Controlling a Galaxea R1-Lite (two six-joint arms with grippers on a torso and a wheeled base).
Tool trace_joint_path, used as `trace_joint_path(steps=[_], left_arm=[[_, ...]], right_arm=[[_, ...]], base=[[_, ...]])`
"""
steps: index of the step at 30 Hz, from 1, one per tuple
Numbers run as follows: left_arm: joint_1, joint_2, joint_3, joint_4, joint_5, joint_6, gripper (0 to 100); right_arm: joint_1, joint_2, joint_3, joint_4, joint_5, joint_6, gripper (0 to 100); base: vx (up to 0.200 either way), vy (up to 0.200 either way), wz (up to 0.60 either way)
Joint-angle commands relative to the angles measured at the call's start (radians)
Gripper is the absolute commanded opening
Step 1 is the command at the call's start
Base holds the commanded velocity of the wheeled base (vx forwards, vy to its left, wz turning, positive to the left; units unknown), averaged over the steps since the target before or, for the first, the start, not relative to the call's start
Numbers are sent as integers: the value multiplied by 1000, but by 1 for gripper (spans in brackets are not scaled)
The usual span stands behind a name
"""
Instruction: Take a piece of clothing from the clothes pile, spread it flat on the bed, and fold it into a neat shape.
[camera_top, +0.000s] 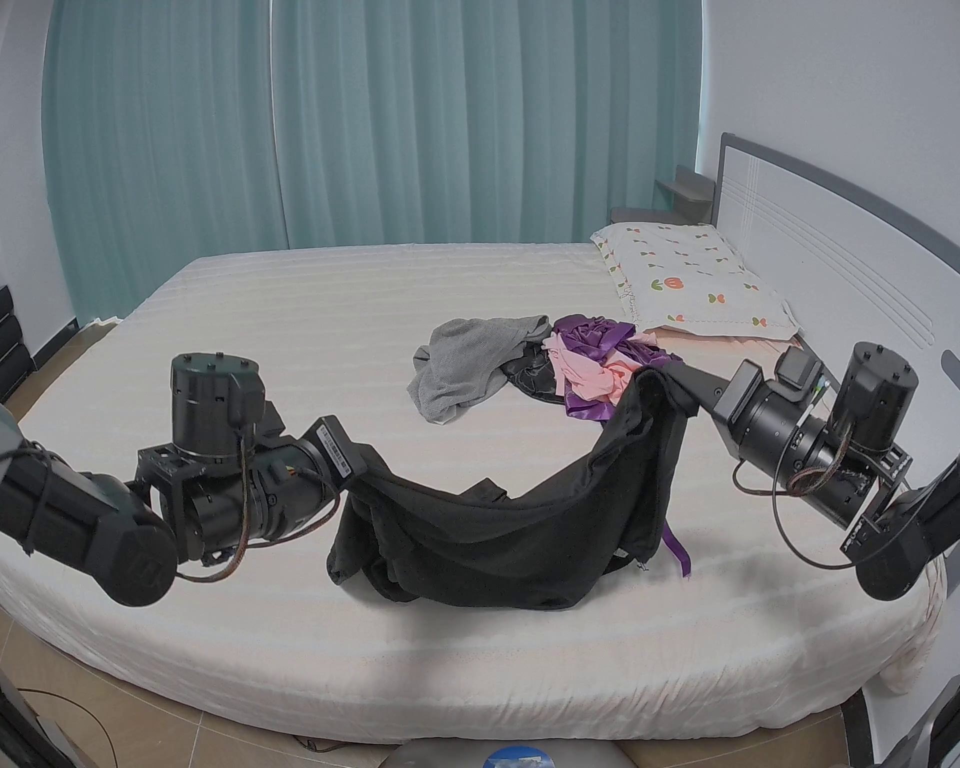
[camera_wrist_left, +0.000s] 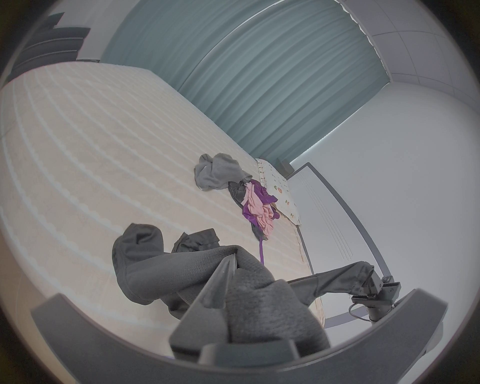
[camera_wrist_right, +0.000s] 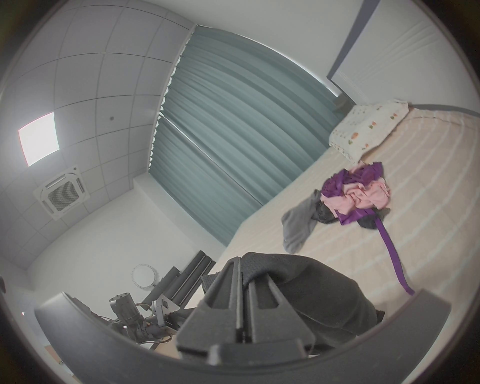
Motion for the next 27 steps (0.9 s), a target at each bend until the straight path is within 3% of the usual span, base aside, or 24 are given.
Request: trace_joint_path(steps=[1,14,20,27], left_arm=[[-31,93,91,-87,2,-22,0],[-44,119,200,-197,6,-35,0],[-57,117,235,-213,5,-39,0],[-63,123,235,-237,9,-35,0]], right_arm=[[1,93,44,-21,-3,11,0],[41,96,137,-25,-3,10,0],[41,91,140,-26,-5,10,0],[53,93,151,-26,-6,10,0]], base=[[0,0,0],[0,0,0],[-200,0,0],[0,0,0]])
